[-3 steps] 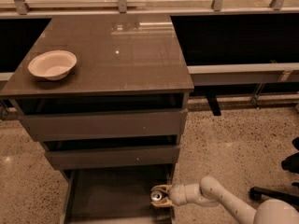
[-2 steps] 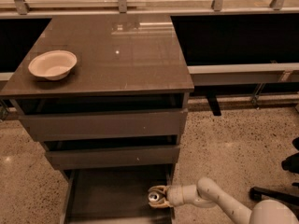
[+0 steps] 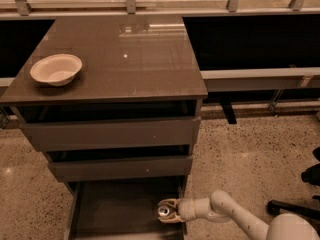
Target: Place redbull can into bottom drawer
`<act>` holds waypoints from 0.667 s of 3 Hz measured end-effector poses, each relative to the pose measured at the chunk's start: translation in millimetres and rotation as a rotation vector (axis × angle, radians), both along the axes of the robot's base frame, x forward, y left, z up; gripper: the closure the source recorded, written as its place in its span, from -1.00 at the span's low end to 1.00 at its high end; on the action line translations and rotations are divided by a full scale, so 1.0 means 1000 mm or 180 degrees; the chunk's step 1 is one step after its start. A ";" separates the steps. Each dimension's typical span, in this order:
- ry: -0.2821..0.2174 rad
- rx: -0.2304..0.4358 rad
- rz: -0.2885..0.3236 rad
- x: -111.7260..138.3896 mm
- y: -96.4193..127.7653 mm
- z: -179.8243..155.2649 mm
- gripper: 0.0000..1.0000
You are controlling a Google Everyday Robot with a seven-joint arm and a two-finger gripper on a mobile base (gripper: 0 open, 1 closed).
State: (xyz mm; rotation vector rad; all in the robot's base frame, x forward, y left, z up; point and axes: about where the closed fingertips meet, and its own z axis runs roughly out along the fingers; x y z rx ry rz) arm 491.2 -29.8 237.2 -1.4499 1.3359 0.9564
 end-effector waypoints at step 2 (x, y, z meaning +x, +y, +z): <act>0.0000 0.0003 0.0029 -0.003 0.005 0.001 -1.00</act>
Offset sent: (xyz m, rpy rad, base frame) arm -0.0009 0.0020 -0.0003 0.0021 0.0016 0.0027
